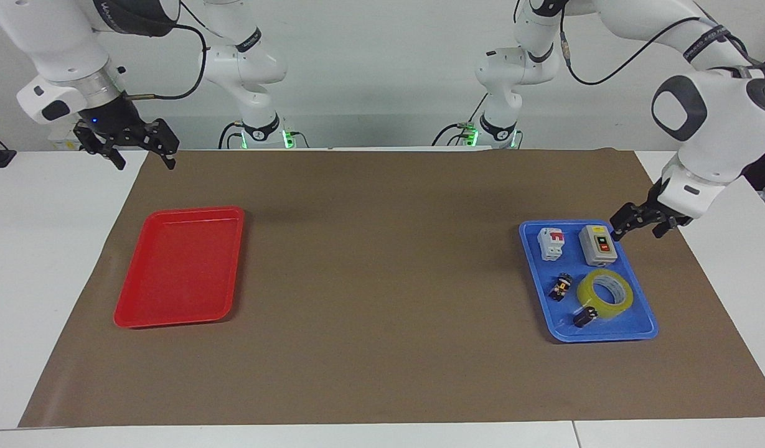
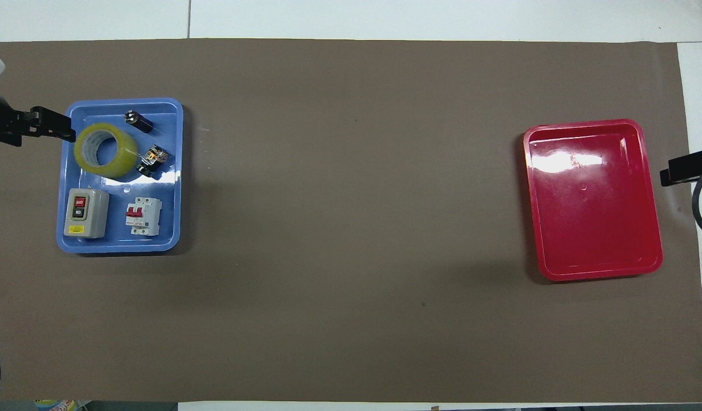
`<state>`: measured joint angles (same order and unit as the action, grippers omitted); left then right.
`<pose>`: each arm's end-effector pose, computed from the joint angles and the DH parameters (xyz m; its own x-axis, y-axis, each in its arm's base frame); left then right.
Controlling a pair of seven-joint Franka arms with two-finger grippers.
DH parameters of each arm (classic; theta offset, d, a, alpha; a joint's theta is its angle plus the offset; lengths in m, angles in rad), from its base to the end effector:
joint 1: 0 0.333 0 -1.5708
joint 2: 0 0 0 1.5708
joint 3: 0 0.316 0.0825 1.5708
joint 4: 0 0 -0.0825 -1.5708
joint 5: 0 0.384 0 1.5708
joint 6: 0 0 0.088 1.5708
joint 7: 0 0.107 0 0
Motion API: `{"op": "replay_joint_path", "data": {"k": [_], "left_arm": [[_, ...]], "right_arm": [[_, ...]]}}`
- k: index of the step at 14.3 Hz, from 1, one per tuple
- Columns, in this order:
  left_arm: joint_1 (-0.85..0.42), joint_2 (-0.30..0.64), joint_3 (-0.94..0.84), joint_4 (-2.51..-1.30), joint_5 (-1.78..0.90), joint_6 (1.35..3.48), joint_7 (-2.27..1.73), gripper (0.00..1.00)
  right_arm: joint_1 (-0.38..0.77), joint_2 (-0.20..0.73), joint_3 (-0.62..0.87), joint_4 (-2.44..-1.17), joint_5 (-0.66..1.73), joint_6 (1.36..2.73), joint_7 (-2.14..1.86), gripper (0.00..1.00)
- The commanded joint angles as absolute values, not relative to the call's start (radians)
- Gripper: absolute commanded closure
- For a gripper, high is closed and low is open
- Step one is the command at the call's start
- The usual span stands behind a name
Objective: Place and move tape with both arms
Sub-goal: 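Reach the left gripper into the yellow tape roll on the blue tray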
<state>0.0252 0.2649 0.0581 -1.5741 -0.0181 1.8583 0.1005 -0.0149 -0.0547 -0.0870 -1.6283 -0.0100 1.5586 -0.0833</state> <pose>0.6427 0.0486 0.4891 0.9997 -0.0144 0.0199 -0.0144 -0.9999 0.0003 0.5328 -0.0569 0.6260 0.9997 -0.0185 -0.0156 -0.0184 -0.9998 0.0040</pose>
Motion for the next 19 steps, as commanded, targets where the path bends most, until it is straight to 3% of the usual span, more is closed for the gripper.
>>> {"op": "replay_joint_path", "data": {"k": [1,7,11,16,19], "left_arm": [[0.049,0.34,0.054,-1.551,-0.025,1.949,0.165,0.0],[0.084,0.428,0.052,-1.615,-0.025,2.134,0.17,0.04],[0.081,0.43,0.052,-1.739,-0.025,2.255,0.169,0.08],[0.084,0.433,0.052,-1.79,-0.025,2.295,0.163,0.11],[0.089,0.439,0.052,-1.81,-0.025,2.325,0.164,0.34]], "right_arm": [[-0.018,-0.069,-0.084,-1.649,0.008,1.566,-0.11,0.0],[-0.017,-0.071,-0.084,-1.649,0.008,1.566,-0.109,0.0],[-0.017,-0.071,-0.084,-1.651,0.008,1.566,-0.11,0.0],[-0.018,-0.071,-0.084,-1.651,0.008,1.565,-0.11,0.0],[-0.017,-0.071,-0.083,-1.651,0.008,1.565,-0.11,0.0]]}}
